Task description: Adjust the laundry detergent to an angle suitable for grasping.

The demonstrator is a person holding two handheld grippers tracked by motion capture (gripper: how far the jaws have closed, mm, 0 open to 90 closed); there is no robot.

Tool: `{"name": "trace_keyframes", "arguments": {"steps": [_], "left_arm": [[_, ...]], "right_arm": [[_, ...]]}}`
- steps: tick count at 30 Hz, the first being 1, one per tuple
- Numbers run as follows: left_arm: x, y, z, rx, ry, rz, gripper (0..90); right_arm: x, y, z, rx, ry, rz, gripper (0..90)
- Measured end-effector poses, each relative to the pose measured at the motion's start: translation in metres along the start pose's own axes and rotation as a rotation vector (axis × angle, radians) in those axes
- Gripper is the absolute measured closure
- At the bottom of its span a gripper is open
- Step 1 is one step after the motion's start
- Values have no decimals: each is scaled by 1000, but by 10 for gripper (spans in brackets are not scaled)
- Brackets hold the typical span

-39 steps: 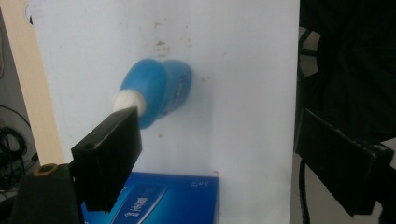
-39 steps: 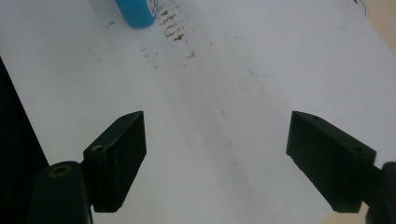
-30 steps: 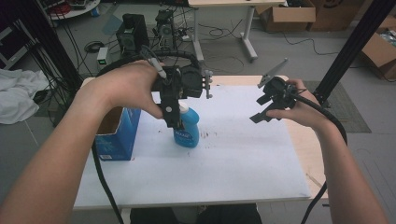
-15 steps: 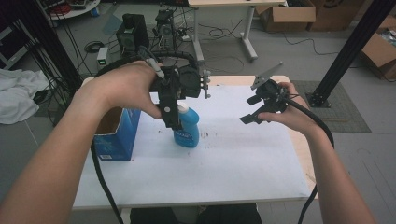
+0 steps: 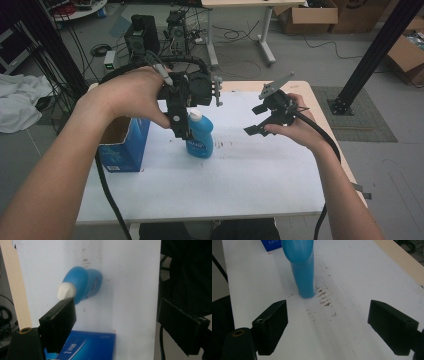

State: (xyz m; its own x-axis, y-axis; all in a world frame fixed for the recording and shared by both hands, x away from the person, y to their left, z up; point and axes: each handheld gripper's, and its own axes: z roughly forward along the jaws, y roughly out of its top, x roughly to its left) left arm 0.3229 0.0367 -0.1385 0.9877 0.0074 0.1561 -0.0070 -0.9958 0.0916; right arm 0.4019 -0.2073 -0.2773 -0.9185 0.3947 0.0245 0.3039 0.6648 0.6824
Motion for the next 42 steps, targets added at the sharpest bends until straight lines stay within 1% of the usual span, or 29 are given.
{"name": "trace_keyframes", "arguments": {"steps": [5, 8, 14, 21, 37, 42], "left_arm": [[0, -2, 0, -3, 2, -4, 160], [0, -2, 0, 0, 2, -3, 160], [-1, -4, 1, -1, -2, -3, 160], [0, -7, 2, 0, -6, -9, 160], [0, -13, 3, -6, -8, -12, 160], [0, -15, 4, -7, -12, -15, 160]], "right_arm": [[4, 0, 10, -38, 6, -4, 166], [6, -1, 17, -62, 13, 3, 166], [10, 0, 34, -51, 34, -4, 166], [14, 7, 49, -39, 51, -12, 167], [23, 30, 80, -6, 88, -44, 168], [24, 36, 91, 13, 86, -51, 169]]}}
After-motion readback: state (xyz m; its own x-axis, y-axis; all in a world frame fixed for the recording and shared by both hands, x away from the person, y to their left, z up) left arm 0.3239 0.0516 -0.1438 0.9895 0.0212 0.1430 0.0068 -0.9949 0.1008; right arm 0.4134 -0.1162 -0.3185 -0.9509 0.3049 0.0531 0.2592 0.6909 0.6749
